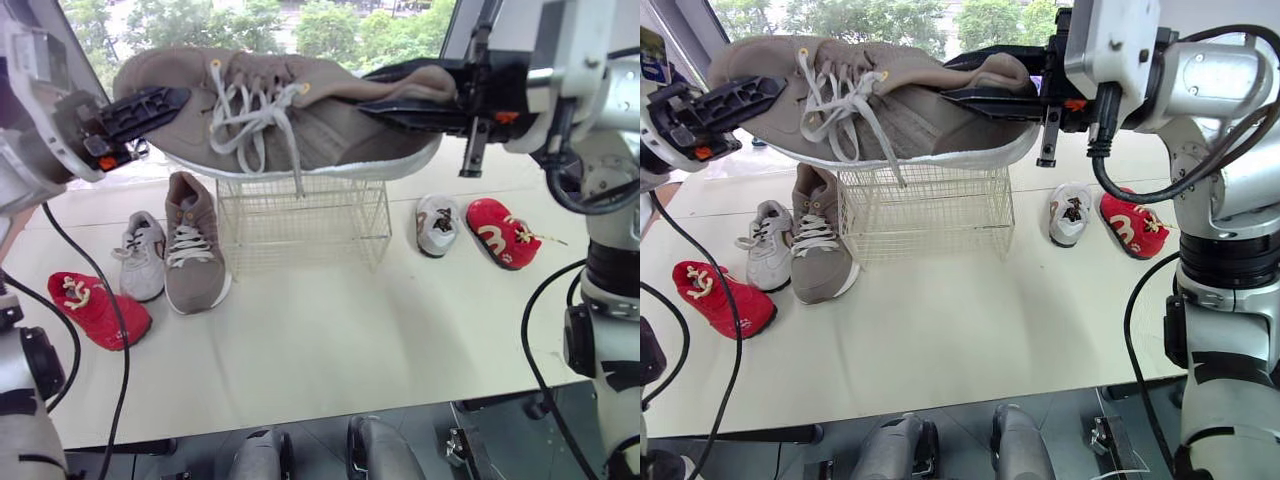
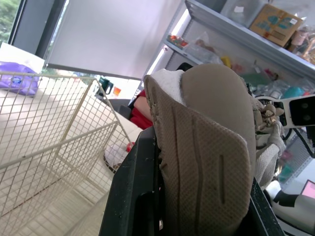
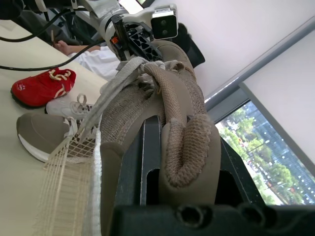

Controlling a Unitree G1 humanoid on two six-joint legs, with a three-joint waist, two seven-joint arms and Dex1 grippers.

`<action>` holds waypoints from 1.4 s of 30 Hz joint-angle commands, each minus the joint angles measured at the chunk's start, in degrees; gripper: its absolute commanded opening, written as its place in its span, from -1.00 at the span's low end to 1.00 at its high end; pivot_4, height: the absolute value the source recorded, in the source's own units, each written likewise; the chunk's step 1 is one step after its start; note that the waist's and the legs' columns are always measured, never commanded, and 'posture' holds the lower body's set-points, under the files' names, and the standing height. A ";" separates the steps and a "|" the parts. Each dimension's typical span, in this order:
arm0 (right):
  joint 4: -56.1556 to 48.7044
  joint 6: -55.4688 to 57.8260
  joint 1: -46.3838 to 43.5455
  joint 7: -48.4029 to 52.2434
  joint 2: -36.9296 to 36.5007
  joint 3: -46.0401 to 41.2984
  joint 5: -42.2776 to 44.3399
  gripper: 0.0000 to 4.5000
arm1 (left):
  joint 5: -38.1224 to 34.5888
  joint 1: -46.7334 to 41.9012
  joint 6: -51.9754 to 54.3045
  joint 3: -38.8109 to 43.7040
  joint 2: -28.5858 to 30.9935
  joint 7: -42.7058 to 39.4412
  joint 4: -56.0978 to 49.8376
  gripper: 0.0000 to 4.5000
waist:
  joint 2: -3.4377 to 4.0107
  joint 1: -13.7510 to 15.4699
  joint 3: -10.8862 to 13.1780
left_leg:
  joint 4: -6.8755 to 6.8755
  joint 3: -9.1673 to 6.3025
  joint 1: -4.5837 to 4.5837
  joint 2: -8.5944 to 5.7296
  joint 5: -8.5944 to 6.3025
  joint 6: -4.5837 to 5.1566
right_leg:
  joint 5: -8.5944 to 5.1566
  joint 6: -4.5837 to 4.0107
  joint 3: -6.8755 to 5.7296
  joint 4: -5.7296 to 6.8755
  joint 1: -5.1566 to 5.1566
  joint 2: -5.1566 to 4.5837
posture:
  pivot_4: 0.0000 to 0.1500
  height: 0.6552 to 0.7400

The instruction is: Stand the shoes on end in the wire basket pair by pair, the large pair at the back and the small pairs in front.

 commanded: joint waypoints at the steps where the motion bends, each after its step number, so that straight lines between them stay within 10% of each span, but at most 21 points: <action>1: -0.97 1.81 -0.84 -1.29 0.35 -1.31 1.50 -0.86 | -0.09 0.46 -1.11 2.41 -1.50 0.17 -4.37 -0.78 | 0.00 0.03 0.00 | 0.00 -0.01 0.00 0.00 0.00 0.01 | 0.00 0.00 0.00 0.00 0.00 0.00 | 1.00 1.00; 3: -0.19 4.91 -0.96 -4.42 1.99 -2.96 3.23 -0.86 | -1.79 0.89 -2.00 5.68 -4.15 4.41 -3.98 -0.78 | -0.01 0.00 0.00 | 0.00 -0.01 0.00 0.00 0.00 0.00 | 0.00 0.00 0.00 0.01 0.00 0.00 | 1.00 1.00; 4: 0.21 6.76 -0.89 -6.19 2.79 -4.24 4.55 -0.42 | -2.99 1.13 -2.70 7.81 -5.96 7.48 -3.63 -0.78 | -0.01 0.01 0.00 | 0.00 -0.01 0.00 0.00 0.00 0.00 | 0.00 0.00 0.00 0.02 0.00 -0.01 | 1.00 1.00; 11: 3.68 19.29 -1.79 -25.12 8.11 -19.09 17.55 0.98 | -12.84 6.58 -8.81 18.19 -17.63 25.05 -11.79 -0.78 | -0.08 0.09 0.01 | 0.02 -0.05 -0.01 0.03 0.06 -0.09 | 0.02 0.01 -0.01 0.05 0.03 -0.23 | 1.00 1.00; 16: 4.57 22.59 5.09 -48.94 21.66 -33.86 36.03 0.98 | -19.25 7.83 -18.83 21.72 -27.08 34.82 -17.78 -0.78 | -0.30 0.29 -0.13 | 0.03 -0.06 0.03 0.01 0.05 -0.08 | 0.03 0.01 -0.03 0.03 0.13 -0.25 | 1.00 1.00; 24: -4.62 20.12 11.32 -57.39 39.66 -22.09 41.06 0.98 | -20.20 7.71 -25.30 15.74 -35.40 36.94 -20.59 -0.78 | -0.22 0.01 -0.08 | 0.02 -0.13 0.03 -0.07 0.06 -0.07 | 0.04 0.00 -0.06 0.15 0.07 -0.13 | 1.00 1.00; 42: -0.54 14.40 6.94 -50.98 41.85 -11.08 35.56 0.98 | -21.01 15.00 -24.39 8.75 -35.89 35.75 -24.25 -0.78 | -0.27 -0.08 -0.11 | 0.03 -0.16 0.02 -0.07 -0.13 0.26 | 0.03 0.01 -0.08 0.04 0.17 -0.08 | 1.00 1.00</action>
